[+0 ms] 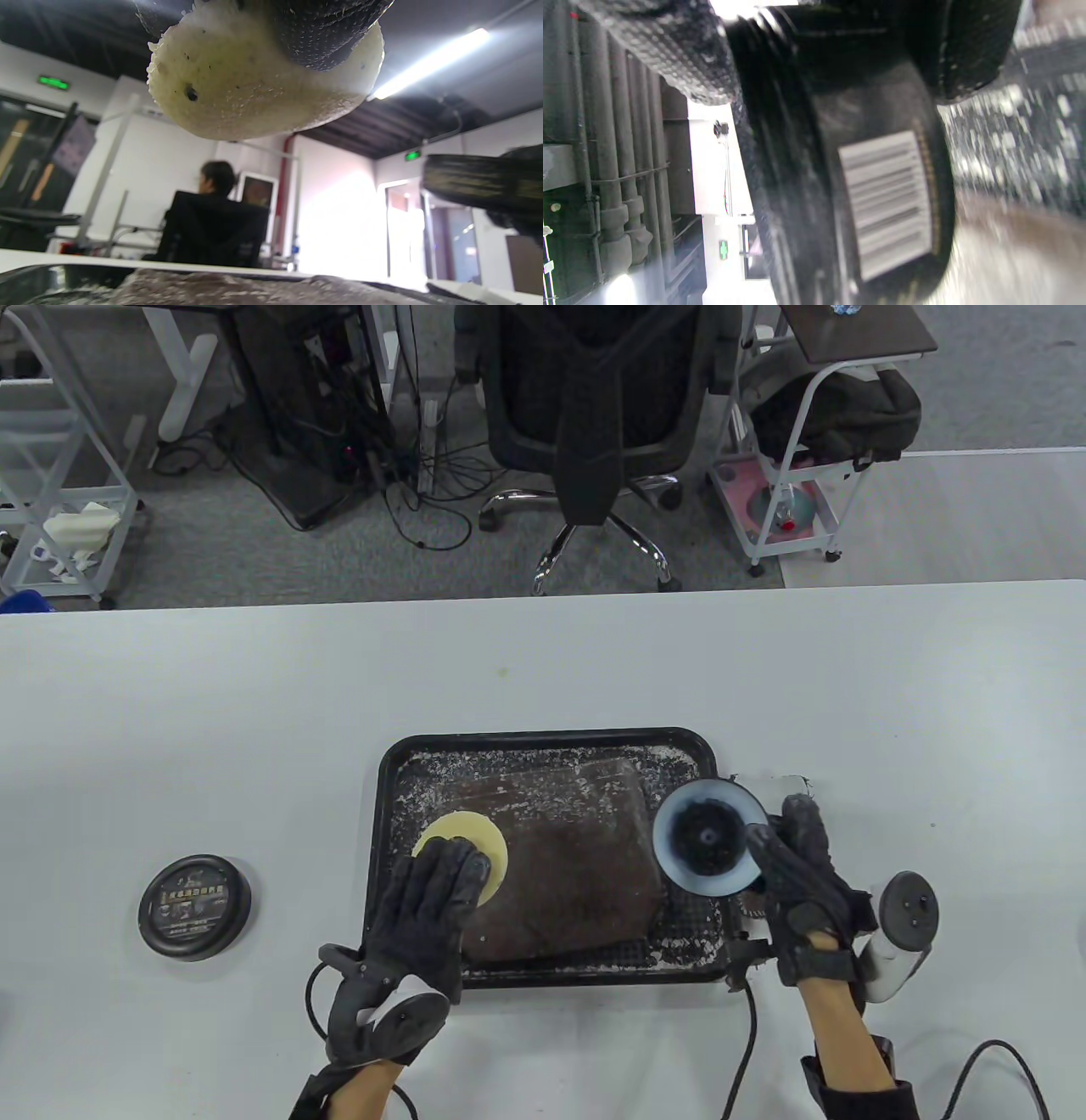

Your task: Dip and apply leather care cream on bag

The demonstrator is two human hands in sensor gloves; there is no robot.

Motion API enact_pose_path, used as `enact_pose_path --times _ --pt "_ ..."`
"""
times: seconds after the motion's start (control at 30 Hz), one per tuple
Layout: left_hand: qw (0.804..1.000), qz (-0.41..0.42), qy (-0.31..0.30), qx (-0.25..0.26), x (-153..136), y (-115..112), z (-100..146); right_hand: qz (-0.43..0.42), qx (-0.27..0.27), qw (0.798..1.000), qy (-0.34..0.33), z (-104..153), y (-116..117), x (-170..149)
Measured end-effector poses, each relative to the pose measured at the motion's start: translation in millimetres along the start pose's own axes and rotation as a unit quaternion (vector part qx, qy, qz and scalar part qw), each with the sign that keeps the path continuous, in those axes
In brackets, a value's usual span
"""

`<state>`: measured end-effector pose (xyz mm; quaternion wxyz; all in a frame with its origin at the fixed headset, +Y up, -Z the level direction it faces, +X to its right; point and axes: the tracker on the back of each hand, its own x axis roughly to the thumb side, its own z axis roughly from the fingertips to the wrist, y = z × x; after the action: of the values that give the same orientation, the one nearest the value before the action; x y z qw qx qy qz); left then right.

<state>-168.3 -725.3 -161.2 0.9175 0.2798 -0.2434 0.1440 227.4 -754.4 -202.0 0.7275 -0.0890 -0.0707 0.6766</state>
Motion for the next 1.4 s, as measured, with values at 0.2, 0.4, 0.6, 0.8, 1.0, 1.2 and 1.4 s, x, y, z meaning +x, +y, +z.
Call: enact_pose_path --times 0.2,0.4,0.6,0.8,1.0,1.2,1.4 --pt "0.999 0.014 -0.041 -0.007 13 -8 -2 0.033 0.066 0.997 0.010 13 59 -12" --pt "0.996 0.014 -0.089 -0.025 26 -17 -2 0.021 0.104 0.994 0.026 27 98 -29" --pt "0.991 0.006 -0.129 -0.033 36 -22 -3 0.010 0.113 0.993 0.032 30 105 -38" --pt "0.987 0.053 -0.145 -0.045 42 -27 -7 0.012 0.133 0.991 0.024 32 111 -38" --pt "0.984 0.076 -0.147 -0.065 43 -30 -8 0.000 0.140 0.990 0.017 36 115 -38" --pt "0.984 0.080 -0.141 -0.080 40 -32 -8 0.002 0.170 0.985 0.008 38 121 -36" --pt "0.984 0.044 -0.146 -0.093 43 -35 -6 0.017 0.181 0.983 0.004 40 125 -33"
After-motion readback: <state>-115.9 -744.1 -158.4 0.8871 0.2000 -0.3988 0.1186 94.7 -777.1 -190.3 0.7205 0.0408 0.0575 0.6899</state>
